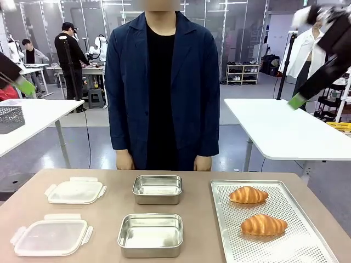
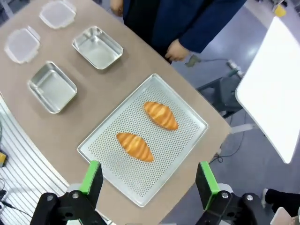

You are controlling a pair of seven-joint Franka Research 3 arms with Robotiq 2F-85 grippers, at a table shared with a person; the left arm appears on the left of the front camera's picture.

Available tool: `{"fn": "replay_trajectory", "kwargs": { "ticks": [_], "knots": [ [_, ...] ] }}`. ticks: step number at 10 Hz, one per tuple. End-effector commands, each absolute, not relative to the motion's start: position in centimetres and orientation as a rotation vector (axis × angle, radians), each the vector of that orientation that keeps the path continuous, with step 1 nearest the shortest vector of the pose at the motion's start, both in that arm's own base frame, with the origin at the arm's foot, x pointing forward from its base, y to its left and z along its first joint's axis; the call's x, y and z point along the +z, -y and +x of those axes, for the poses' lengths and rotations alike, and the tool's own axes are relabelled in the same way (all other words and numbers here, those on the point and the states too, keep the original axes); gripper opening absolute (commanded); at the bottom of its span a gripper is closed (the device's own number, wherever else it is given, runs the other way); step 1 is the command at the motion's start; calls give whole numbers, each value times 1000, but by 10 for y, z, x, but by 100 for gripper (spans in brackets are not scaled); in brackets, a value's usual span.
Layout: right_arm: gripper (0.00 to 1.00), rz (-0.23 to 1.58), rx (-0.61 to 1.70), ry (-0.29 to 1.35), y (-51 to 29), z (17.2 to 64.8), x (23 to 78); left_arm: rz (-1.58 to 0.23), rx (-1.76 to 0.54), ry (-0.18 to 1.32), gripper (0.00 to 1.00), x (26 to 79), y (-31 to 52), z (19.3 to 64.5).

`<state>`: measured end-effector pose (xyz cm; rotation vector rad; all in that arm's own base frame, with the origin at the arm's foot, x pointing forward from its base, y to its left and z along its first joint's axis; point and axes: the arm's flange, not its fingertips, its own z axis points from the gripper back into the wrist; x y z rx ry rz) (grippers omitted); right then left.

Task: Place the bread into the airtight container.
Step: Pick up a Butter Roll and place it into an empty Airtight Container.

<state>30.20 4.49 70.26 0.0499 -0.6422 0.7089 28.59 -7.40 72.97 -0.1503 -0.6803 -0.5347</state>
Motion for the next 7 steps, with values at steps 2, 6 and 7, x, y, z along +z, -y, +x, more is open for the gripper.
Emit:
{"fn": "replay_trajectory", "kwargs": {
  "ticks": [2, 6, 7],
  "knots": [
    [100, 31, 717, 703, -18, 258, 736, -180, -524, 679, 100, 765, 59, 257],
    [100, 43, 692, 732, -13, 236, 755, -212, -484, 725, 100, 772, 50, 248],
    [100, 43, 692, 732, -13, 236, 755, -160, -509, 710, 100, 778, 52, 245]
  ]
}}
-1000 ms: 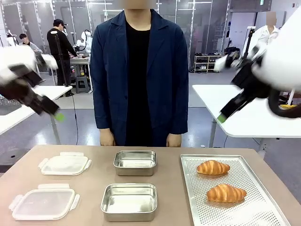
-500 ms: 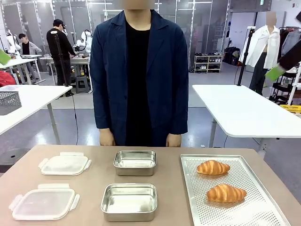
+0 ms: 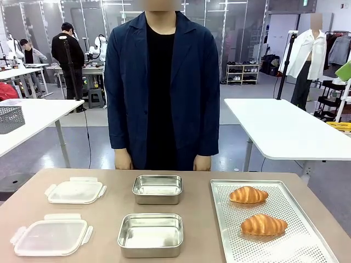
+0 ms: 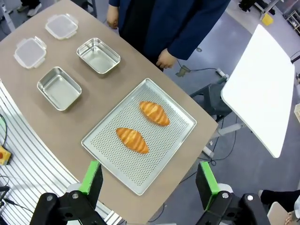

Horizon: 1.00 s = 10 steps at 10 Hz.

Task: Place the bread into the airtight container.
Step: Pick up a Butter Roll and place it into an empty Airtight Container.

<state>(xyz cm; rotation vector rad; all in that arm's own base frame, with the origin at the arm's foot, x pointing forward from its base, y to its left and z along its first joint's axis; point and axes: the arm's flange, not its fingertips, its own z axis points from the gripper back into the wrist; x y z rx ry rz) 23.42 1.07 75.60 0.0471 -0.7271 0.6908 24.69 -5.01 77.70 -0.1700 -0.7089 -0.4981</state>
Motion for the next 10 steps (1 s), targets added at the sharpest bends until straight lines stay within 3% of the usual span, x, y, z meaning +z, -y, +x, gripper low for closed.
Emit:
{"fn": "replay_trajectory", "kwargs": {
  "ticks": [1, 5, 9, 10],
  "knots": [
    [100, 43, 692, 732, -13, 236, 755, -160, -509, 710, 100, 778, 52, 245],
    [100, -20, 753, 687, -12, 234, 762, -160, -509, 710, 100, 778, 52, 245],
    [100, -241, 1355, 530, -18, 262, 708, -160, -509, 710, 100, 778, 52, 245],
    [100, -205, 1377, 480, -25, 274, 685, -160, -509, 710, 100, 778, 52, 245]
  ]
}}
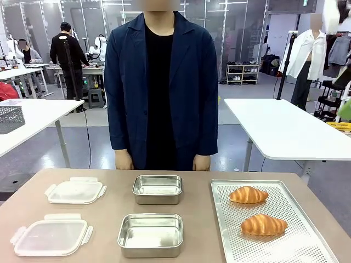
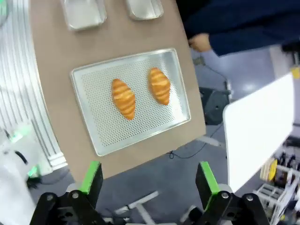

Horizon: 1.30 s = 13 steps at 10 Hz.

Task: Place the bread into the airtight container.
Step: Pick up a Butter Roll and place it into an empty Airtight Container.

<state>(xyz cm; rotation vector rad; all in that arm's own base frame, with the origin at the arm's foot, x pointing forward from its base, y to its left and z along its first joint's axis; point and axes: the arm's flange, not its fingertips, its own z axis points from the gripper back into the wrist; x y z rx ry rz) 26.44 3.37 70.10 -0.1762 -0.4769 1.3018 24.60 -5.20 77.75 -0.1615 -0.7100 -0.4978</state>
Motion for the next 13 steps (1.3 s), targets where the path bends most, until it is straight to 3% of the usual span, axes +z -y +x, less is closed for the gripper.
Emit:
{"fn": "replay_trajectory", "kwargs": {
  "ticks": [1, 3, 5, 7, 13],
  "knots": [
    [100, -137, 1387, 457, -33, 294, 653, -160, -509, 710, 100, 778, 52, 245],
    [100, -132, 1441, 374, -61, 324, 583, -160, -509, 710, 100, 778, 52, 245],
    [100, -10, 1451, 321, -75, 338, 533, -160, -509, 710, 100, 778, 52, 245],
    [100, -29, 1423, 262, -81, 351, 488, -160, -509, 710, 100, 778, 52, 245],
    [100, 58, 1450, 191, -79, 391, 392, -160, -509, 710, 100, 778, 52, 245]
  ]
}}
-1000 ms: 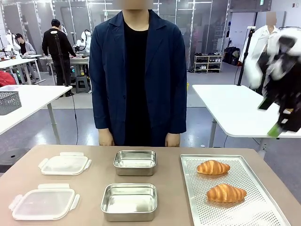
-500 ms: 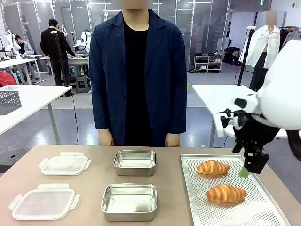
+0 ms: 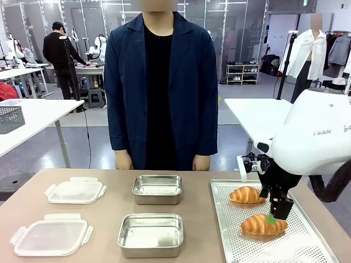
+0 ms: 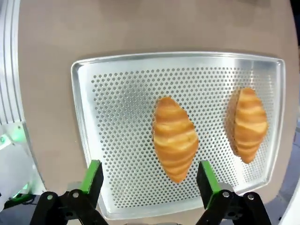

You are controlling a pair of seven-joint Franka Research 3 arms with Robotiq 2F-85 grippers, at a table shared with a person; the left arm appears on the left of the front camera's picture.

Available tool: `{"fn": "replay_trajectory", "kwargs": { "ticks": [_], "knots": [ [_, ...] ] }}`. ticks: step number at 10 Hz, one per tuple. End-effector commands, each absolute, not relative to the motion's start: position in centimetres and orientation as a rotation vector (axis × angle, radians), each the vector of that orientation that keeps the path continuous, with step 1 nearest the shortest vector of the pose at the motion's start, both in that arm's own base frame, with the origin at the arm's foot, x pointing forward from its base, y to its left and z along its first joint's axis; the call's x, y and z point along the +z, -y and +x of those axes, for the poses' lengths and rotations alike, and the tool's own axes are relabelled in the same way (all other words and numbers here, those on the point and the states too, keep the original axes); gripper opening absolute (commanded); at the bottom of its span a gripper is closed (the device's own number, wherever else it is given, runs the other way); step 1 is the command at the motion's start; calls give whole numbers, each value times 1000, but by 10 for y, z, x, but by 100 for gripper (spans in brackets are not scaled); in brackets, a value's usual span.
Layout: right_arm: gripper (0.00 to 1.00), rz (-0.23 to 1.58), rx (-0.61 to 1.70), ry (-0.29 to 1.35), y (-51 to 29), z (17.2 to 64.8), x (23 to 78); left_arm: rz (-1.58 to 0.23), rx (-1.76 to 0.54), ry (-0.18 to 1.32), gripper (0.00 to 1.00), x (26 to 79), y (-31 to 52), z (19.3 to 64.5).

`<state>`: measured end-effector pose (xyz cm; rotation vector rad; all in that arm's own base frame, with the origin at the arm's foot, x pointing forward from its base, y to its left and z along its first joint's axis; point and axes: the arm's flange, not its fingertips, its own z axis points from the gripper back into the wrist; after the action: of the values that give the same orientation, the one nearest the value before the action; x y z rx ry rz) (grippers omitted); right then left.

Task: Place the bread into the airtight container.
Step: Pick up a Butter Roll and place it into an empty Airtight Container.

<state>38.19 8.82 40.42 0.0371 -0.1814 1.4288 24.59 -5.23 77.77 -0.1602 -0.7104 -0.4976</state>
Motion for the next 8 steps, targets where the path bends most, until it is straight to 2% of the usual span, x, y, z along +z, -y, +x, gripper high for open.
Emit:
{"fn": "replay_trajectory", "kwargs": {
  "ticks": [1, 8],
  "knots": [
    [100, 30, 1446, 165, -76, 400, 381, -160, -509, 710, 100, 778, 52, 245],
    [100, -26, 1457, 118, -76, 429, 329, -160, -509, 710, 100, 778, 52, 245]
  ]
}}
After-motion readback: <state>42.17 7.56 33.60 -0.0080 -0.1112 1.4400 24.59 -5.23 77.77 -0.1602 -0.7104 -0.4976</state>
